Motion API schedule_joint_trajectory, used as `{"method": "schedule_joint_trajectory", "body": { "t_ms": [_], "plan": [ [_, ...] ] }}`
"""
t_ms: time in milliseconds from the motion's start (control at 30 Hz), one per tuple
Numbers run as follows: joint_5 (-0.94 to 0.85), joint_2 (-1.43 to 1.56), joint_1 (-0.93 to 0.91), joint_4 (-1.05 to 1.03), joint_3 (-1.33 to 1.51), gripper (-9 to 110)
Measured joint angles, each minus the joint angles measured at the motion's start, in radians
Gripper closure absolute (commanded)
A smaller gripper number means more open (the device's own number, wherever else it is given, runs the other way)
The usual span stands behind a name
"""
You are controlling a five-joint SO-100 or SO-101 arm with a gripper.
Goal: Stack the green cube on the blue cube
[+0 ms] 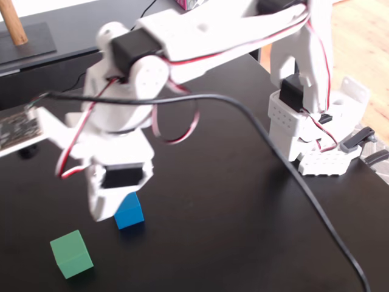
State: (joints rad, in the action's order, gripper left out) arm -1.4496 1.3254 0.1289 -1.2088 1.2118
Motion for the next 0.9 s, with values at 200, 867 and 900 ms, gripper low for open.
{"method": "schedule_joint_trajectory", "body": {
  "t_ms": [200,867,900],
  "plan": [
    [-0.040,-0.150,-0.020,-0.080,-0.215,101],
    [0.014,-0.255,-0.092,-0.029,-0.327,52],
    [0.000,-0.255,-0.097,-0.029,-0.327,49]
  ]
}}
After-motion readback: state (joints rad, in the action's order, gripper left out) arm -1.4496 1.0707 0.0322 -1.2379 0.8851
